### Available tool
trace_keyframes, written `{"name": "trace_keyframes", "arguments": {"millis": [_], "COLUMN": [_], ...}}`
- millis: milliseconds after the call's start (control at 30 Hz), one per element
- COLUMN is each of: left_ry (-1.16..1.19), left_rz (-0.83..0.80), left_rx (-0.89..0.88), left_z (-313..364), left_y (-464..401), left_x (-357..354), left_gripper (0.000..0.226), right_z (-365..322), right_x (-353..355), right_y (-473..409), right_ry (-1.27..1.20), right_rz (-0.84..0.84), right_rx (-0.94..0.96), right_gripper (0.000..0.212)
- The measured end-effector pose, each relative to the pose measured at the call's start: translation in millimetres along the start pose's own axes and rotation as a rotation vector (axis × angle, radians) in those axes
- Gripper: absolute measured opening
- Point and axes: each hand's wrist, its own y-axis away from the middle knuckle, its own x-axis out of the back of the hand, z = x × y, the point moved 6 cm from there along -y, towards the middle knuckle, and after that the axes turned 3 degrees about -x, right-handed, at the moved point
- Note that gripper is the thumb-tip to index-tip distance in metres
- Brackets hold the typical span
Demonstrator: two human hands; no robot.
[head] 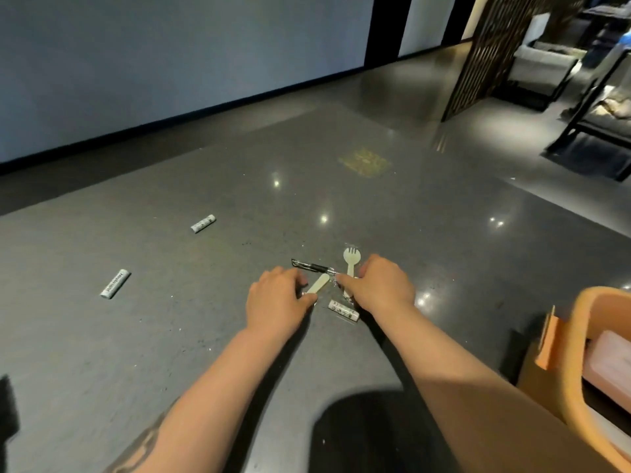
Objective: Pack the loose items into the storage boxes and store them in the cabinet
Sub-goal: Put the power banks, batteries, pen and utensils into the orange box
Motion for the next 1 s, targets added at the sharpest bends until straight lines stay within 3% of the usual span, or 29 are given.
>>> {"name": "trace_keyframes", "arguments": {"millis": [133,267,433,533,600,733,900,1000], "left_ry": [0.036,0.130,0.632,0.919,1.053,1.065,1.046,0.959], "left_rz": [-0.011,0.003,0.086,0.122,0.089,0.034,0.104,0.165], "left_rx": [0.011,0.041,0.170,0.233,0.267,0.259,0.283,0.272], "left_z": [-8,-8,-10,-3,4,14,0,-14], "left_y": [-3,-3,10,26,37,55,62,61], "left_x": [-5,-2,11,13,8,0,1,6], "left_gripper": [0.015,0.011,0.013,0.004,0.011,0.022,0.012,0.008], "right_z": [8,7,5,6,8,8,9,22], "right_x": [-7,1,17,1,-11,-21,-17,9], "right_y": [-7,-4,21,49,66,82,94,68], "right_ry": [0.014,-0.075,-0.436,-0.669,-0.741,-0.731,-0.686,-0.501], "right_rz": [-0.034,0.045,0.103,-0.023,-0.086,-0.149,-0.213,0.085], "right_rx": [-0.050,-0.005,0.105,0.137,0.133,0.186,0.292,0.319], "right_gripper": [0.035,0.017,0.024,0.023,0.022,0.021,0.019,0.005]}}
